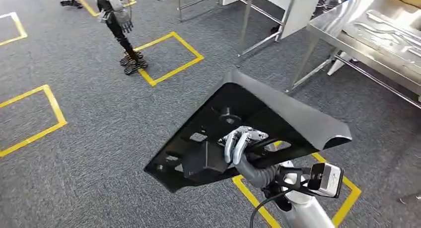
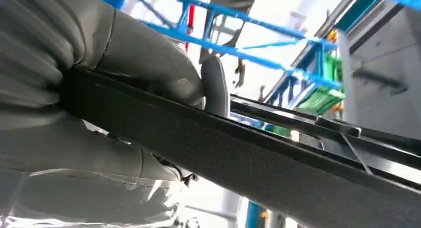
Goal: Take the parts from the cabinet and place them on the table.
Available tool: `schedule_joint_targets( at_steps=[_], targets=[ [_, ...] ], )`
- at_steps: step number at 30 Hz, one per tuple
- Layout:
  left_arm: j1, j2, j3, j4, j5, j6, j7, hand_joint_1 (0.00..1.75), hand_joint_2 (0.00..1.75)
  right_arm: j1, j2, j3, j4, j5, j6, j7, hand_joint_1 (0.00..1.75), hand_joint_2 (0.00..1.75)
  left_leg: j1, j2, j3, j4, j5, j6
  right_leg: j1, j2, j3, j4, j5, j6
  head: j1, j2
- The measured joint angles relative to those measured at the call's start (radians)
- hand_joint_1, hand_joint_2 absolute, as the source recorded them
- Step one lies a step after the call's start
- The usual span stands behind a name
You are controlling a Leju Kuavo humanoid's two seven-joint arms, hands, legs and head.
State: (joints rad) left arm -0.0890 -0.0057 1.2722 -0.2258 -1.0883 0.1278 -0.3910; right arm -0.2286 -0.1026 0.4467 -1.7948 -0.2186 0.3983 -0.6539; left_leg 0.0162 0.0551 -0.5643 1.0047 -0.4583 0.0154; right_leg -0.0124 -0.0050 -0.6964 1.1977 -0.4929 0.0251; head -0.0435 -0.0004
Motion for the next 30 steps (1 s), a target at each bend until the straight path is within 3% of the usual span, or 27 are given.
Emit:
schedule_joint_targets(
  at_steps=[1, 2, 3, 6, 7, 8, 9, 10, 11, 12, 13, 14, 15, 16, 17, 18, 22, 23, 24, 25, 27, 28, 29, 30],
  targets=[
    [0.0, 0.003, 0.0, 0.0, 0.001, 0.0, 0.0, 0.0, 1.75, 0.007, 0.0, -0.004, -0.002, 0.005, 0.006, -0.005, 1.75, 1.75, 0.0, 0.011, 0.004, 0.0, -0.002, -0.003, 0.002, -0.02, 0.055, -0.097, 0.038, -0.005, 0.0, 0.0],
    [-0.001, 0.006, 0.0, 0.0, 0.003, 0.0, 0.0, 0.0, 1.75, 0.014, 0.0, -0.01, -0.006, 0.01, 0.01, -0.009, 1.75, 1.75, -0.002, 0.018, 0.01, 0.0, -0.005, -0.007, 0.01, -0.069, 0.102, -0.175, 0.052, -0.014, 0.0, 0.0],
    [-0.001, 0.008, 0.002, 0.0, 0.009, 0.0, 0.001, 0.0, 1.75, 0.022, 0.001, -0.015, -0.007, 0.013, 0.013, -0.015, 1.75, 1.75, -0.007, 0.027, 0.012, 0.0, -0.01, -0.014, 0.018, -0.081, 0.104, -0.184, 0.043, -0.021, 0.0, 0.0],
    [-0.004, 0.016, 0.008, 0.0, 0.019, 0.0, 0.005, 0.0, 1.75, 0.056, 0.001, -0.032, -0.015, 0.023, 0.023, -0.031, 1.75, 1.75, -0.003, 0.055, 0.024, -0.006, -0.014, -0.03, 0.023, -0.042, 0.099, -0.186, 0.044, -0.033, 0.0, 0.0],
    [-0.005, 0.016, 0.008, 0.0, 0.019, -0.001, 0.006, 0.0, 1.75, 0.064, 0.001, -0.037, -0.019, 0.024, 0.025, -0.034, 1.75, 1.75, -0.008, 0.065, 0.03, -0.006, -0.019, -0.039, 0.015, -0.028, 0.11, -0.198, 0.052, -0.042, 0.0, 0.0],
    [-0.006, 0.017, 0.009, 0.0, 0.021, -0.002, 0.008, 0.0, 1.75, 0.072, 0.002, -0.04, -0.024, 0.025, 0.027, -0.039, 1.75, 1.75, 0.001, 0.018, 0.027, 0.013, -0.032, -0.044, 0.01, -0.02, 0.116, -0.207, 0.057, -0.045, 0.0, 0.0],
    [-0.005, 0.018, 0.01, 0.0, 0.02, -0.003, 0.008, 0.0, 1.75, 0.073, 0.003, -0.041, -0.025, 0.026, 0.029, -0.04, 1.75, 1.75, 0.002, -0.019, 0.006, 0.062, -0.067, -0.043, 0.008, -0.01, 0.117, -0.208, 0.058, -0.052, 0.0, 0.0],
    [-0.002, 0.02, 0.013, 0.0, 0.02, -0.004, 0.01, 0.0, 1.75, 0.08, 0.006, -0.041, -0.025, 0.028, 0.029, -0.041, 1.75, 1.75, 0.002, -0.038, -0.031, 0.144, -0.112, -0.045, 0.008, 0.002, 0.117, -0.208, 0.058, -0.056, 0.0, 0.0],
    [-0.001, 0.022, 0.016, 0.0, 0.02, -0.004, 0.011, 0.0, 1.75, 0.095, 0.008, -0.042, -0.026, 0.032, 0.031, -0.042, 1.75, 1.75, 0.002, -0.047, -0.077, 0.238, -0.153, -0.047, 0.009, 0.016, 0.117, -0.208, 0.057, -0.057, 0.0, 0.0],
    [0.002, 0.023, 0.019, 0.0, 0.019, -0.005, 0.011, 0.0, 1.75, 0.111, 0.008, -0.045, -0.029, 0.042, 0.031, -0.042, 1.75, 1.75, 0.002, -0.048, -0.111, 0.303, -0.172, -0.048, 0.01, 0.029, 0.116, -0.207, 0.057, -0.058, 0.0, 0.0],
    [0.004, 0.023, 0.02, 0.0, 0.018, -0.005, 0.012, 0.0, 1.75, 0.127, 0.008, -0.047, -0.032, 0.048, 0.032, -0.042, 1.75, 1.75, 0.003, -0.048, -0.124, 0.322, -0.165, -0.049, 0.01, 0.042, 0.117, -0.205, 0.056, -0.058, 0.0, 0.0],
    [0.005, 0.022, 0.021, 0.0, 0.017, -0.005, 0.013, 0.0, 1.75, 0.14, 0.008, -0.047, -0.037, 0.053, 0.035, -0.042, 1.75, 1.75, 0.003, -0.049, -0.113, 0.289, -0.133, -0.048, 0.009, 0.056, 0.118, -0.203, 0.056, -0.056, 0.0, 0.0],
    [0.004, 0.022, 0.021, 0.0, 0.013, -0.006, 0.013, 0.0, 1.75, 0.151, 0.009, -0.048, -0.043, 0.06, 0.041, -0.042, 1.75, 1.75, 0.004, -0.05, -0.082, 0.219, -0.088, -0.047, 0.009, 0.07, 0.119, -0.201, 0.054, -0.054, 0.0, 0.0],
    [0.003, 0.023, 0.021, 0.0, 0.01, -0.008, 0.011, 0.0, 1.75, 0.162, 0.01, -0.05, -0.053, 0.065, 0.047, -0.042, 1.75, 1.75, 0.006, -0.061, -0.035, 0.113, -0.033, -0.045, 0.008, 0.085, 0.121, -0.197, 0.052, -0.05, 0.0, 0.0],
    [0.003, 0.023, 0.021, 0.0, 0.009, -0.008, 0.01, 0.0, 1.75, 0.172, 0.011, -0.051, -0.061, 0.069, 0.051, -0.043, 1.75, 1.75, 0.009, -0.097, 0.002, 0.03, 0.001, -0.043, 0.007, 0.095, 0.121, -0.193, 0.049, -0.046, 0.0, 0.0],
    [0.002, 0.024, 0.021, 0.0, 0.008, -0.009, 0.008, 0.0, 1.75, 0.179, 0.012, -0.051, -0.066, 0.071, 0.054, -0.043, 1.75, 1.75, 0.008, -0.128, 0.013, 0.0, -0.017, -0.04, 0.014, 0.105, 0.115, -0.184, 0.044, -0.039, 0.0, 0.0],
    [-0.001, 0.023, 0.021, 0.0, 0.0, -0.018, 0.002, 0.0, 1.75, 0.21, 0.014, -0.06, -0.089, 0.079, 0.069, -0.044, 1.75, 1.75, 0.001, -0.092, 0.016, -0.002, -0.009, -0.016, 0.004, 0.139, 0.105, -0.192, 0.053, -0.013, 0.0, 0.0],
    [-0.005, 0.022, 0.021, 0.0, -0.001, -0.021, 0.002, 0.0, 1.75, 0.219, 0.014, -0.065, -0.095, 0.079, 0.077, -0.044, 1.75, 1.75, 0.007, -0.075, 0.018, -0.009, -0.002, -0.007, 0.002, 0.116, 0.104, -0.18, 0.045, -0.011, 0.0, 0.0],
    [-0.007, 0.022, 0.021, 0.0, -0.003, -0.021, 0.001, 0.0, 1.75, 0.222, 0.014, -0.069, -0.102, 0.078, 0.085, -0.046, 1.75, 1.75, 0.007, -0.069, 0.017, -0.011, -0.002, -0.002, 0.009, 0.063, 0.085, -0.142, 0.017, -0.009, 0.001, 0.0],
    [-0.006, 0.022, 0.021, 0.0, -0.003, -0.021, 0.001, 0.0, 1.75, 0.222, 0.014, -0.071, -0.105, 0.077, 0.097, -0.047, 1.75, 1.75, 0.005, -0.056, 0.017, -0.011, -0.003, 0.004, 0.008, 0.036, 0.049, -0.073, -0.023, -0.005, 0.0, 0.0],
    [-0.001, 0.021, 0.021, 0.0, -0.003, -0.021, 0.002, 0.0, 1.75, 0.231, 0.014, -0.072, -0.107, 0.076, 0.111, -0.047, 1.75, 1.75, 0.003, -0.033, 0.017, -0.011, -0.005, 0.006, 0.005, 0.017, -0.025, 0.074, -0.086, 0.001, 0.0, 0.0],
    [-0.001, 0.021, 0.021, 0.0, -0.004, -0.021, 0.002, 0.0, 1.75, 0.237, 0.014, -0.073, -0.107, 0.076, 0.118, -0.047, 1.75, 1.75, 0.003, -0.019, 0.017, -0.01, -0.006, 0.006, 0.002, 0.015, -0.052, 0.124, -0.094, 0.004, 0.0, 0.0],
    [-0.003, 0.021, 0.021, 0.0, -0.004, -0.021, 0.002, 0.0, 1.75, 0.243, 0.014, -0.074, -0.108, 0.076, 0.123, -0.047, 1.75, 1.75, 0.003, -0.007, 0.017, -0.01, -0.008, 0.005, 0.0, 0.014, -0.051, 0.119, -0.079, 0.006, 0.0, 0.0],
    [-0.005, 0.021, 0.021, 0.0, -0.004, -0.02, 0.002, 0.0, 1.75, 0.247, 0.015, -0.074, -0.109, 0.079, 0.134, -0.047, 1.75, 1.75, 0.003, 0.004, 0.019, -0.01, -0.01, 0.003, -0.002, 0.009, -0.028, 0.073, -0.048, 0.006, 0.0, 0.0]
  ],
)
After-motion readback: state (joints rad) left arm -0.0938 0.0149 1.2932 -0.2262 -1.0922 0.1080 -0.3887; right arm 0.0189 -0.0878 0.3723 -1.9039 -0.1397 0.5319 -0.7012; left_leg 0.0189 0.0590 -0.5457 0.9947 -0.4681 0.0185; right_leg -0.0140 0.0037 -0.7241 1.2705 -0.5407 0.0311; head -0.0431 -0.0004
